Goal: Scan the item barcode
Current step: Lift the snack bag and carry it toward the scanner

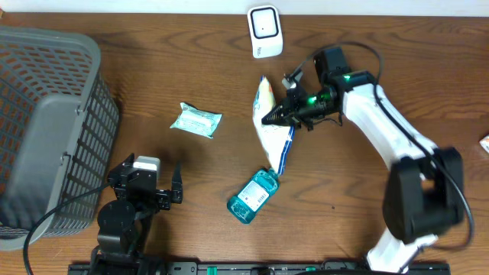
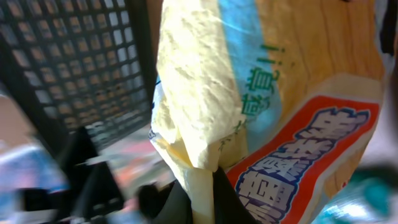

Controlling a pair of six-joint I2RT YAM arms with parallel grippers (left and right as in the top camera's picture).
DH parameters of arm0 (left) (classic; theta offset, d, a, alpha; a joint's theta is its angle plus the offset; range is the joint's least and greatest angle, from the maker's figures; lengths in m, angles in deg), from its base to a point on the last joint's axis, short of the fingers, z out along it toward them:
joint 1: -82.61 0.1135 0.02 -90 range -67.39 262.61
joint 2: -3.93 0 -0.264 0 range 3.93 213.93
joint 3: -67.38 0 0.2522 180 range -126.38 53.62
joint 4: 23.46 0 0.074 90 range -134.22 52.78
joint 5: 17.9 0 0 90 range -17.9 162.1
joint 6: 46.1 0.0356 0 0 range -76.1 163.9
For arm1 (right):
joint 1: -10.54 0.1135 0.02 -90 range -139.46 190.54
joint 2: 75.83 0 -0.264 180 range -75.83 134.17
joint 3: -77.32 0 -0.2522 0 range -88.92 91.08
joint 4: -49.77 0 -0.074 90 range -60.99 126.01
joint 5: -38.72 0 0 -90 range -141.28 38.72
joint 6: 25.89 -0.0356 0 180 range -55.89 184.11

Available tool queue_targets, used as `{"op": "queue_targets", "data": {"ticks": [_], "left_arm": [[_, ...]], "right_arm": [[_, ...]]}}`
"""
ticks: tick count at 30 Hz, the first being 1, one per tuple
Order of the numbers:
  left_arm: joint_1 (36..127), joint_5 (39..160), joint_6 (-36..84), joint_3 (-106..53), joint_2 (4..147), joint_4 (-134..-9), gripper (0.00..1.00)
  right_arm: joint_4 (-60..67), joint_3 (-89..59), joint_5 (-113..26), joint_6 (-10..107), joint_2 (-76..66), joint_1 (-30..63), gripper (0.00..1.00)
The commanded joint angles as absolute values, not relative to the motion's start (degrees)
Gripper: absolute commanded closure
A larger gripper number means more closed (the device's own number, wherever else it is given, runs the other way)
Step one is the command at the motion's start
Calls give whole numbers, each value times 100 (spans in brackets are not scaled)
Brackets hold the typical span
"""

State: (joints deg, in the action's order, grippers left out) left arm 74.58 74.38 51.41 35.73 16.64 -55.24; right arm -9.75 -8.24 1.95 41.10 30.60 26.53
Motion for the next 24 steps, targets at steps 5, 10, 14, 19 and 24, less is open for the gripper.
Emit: {"op": "queue_targets", "data": {"ticks": [5,10,14,19,24], "left_arm": [[7460,7467,5136,3579,1653,-5520,2],[7460,7467,5134,3579,1653,-5518,2],[7460,7467,5136,3579,1653,-5518,2],[7460,7467,5136,3579,1653,-5518,2],[7460,7467,5136,3579,1653,-5518,2]], "right_arm": [[-317,-771,-1265,6866,2063,3286,99],[413,-771,-2421,7564,2173,3630,99],[1099,-771,-3497,8020,2372,3848,99],[2120,-771,-3497,8853,2776,3946,99],[3687,-769,-4301,9011,3375,3804,99]]}}
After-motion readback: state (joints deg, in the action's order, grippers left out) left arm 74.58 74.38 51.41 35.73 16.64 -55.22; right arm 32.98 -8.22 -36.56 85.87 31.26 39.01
